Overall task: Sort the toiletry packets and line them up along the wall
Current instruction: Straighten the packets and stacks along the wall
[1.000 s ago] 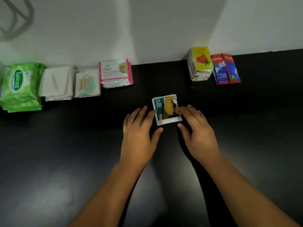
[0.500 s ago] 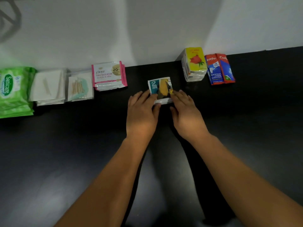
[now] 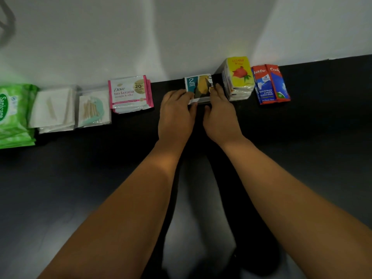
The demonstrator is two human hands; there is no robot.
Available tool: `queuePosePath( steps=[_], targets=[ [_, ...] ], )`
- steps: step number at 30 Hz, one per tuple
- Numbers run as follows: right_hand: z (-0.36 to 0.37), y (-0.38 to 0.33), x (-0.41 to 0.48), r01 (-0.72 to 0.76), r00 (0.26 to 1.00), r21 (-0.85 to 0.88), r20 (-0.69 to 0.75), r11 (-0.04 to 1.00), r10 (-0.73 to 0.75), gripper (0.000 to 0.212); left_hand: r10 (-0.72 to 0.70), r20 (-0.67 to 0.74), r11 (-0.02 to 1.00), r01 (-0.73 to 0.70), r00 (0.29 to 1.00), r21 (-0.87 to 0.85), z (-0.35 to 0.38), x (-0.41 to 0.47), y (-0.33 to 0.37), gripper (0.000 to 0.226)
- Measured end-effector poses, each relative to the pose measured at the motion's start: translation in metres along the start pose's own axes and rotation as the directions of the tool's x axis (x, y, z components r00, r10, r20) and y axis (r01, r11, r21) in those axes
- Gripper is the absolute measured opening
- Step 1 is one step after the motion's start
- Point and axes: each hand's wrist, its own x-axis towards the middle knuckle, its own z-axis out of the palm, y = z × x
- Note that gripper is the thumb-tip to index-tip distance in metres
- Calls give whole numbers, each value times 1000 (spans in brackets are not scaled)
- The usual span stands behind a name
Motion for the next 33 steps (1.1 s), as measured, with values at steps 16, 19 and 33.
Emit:
queuePosePath(
  steps=[16, 19, 33],
  targets=[
    [7, 6, 13, 36, 999, -40, 5, 999, -36, 51, 13, 13, 999, -13, 1000, 41, 4, 13, 3, 33],
    [6, 4, 12, 44, 999, -41, 22, 998, -43, 52, 16, 0, 1000, -16, 1000, -2, 3, 11, 4, 31],
    [33, -73, 11, 337, 928, 34, 154, 941, -338, 50, -91, 27, 985, 86, 996, 149, -132, 12, -74, 60]
  ],
)
